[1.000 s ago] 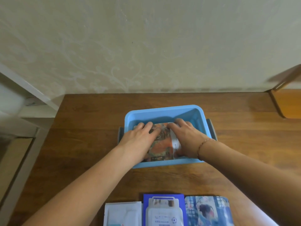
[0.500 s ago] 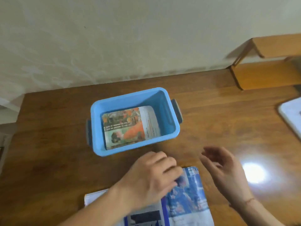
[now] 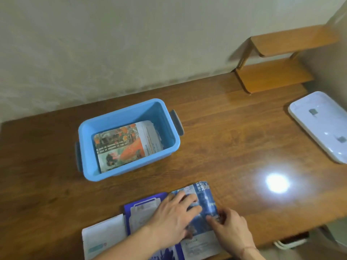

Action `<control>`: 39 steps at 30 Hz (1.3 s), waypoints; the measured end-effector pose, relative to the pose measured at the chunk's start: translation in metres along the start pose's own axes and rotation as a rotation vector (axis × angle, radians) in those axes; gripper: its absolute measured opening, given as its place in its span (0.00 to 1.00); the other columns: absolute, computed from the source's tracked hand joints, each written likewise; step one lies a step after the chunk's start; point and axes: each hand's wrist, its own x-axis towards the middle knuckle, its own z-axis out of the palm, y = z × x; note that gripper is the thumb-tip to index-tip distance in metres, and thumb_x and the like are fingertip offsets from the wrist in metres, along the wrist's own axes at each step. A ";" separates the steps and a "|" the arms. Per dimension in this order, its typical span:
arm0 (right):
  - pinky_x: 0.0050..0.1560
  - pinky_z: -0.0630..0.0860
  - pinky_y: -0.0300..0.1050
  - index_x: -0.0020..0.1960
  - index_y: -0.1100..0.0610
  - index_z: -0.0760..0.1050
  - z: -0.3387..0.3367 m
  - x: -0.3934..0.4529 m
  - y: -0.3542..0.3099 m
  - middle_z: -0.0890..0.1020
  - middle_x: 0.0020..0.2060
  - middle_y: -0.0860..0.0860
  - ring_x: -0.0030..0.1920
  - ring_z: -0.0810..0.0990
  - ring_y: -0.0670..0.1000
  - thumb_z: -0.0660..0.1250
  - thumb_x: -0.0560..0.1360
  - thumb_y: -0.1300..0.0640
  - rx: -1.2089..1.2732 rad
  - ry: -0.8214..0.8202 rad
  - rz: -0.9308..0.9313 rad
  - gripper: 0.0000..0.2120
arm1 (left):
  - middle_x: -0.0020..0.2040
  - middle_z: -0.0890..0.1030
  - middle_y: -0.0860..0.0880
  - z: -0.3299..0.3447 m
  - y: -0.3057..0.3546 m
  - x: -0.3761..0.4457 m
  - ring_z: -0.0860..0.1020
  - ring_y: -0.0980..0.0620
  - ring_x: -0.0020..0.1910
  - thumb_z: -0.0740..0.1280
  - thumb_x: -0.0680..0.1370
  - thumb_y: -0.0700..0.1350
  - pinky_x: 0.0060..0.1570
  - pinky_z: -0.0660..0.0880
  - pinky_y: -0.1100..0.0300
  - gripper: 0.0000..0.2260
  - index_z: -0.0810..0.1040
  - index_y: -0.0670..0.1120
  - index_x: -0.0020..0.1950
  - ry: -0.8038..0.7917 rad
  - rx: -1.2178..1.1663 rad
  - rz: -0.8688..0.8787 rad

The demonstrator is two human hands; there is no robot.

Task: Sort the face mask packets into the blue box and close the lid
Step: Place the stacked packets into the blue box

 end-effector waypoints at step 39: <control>0.55 0.76 0.53 0.58 0.66 0.76 -0.071 0.029 -0.063 0.80 0.54 0.69 0.53 0.80 0.63 0.80 0.65 0.57 1.248 -0.513 -0.685 0.27 | 0.45 0.86 0.39 -0.079 0.012 0.052 0.85 0.43 0.46 0.78 0.56 0.46 0.48 0.81 0.52 0.21 0.87 0.42 0.47 1.019 -1.564 -0.614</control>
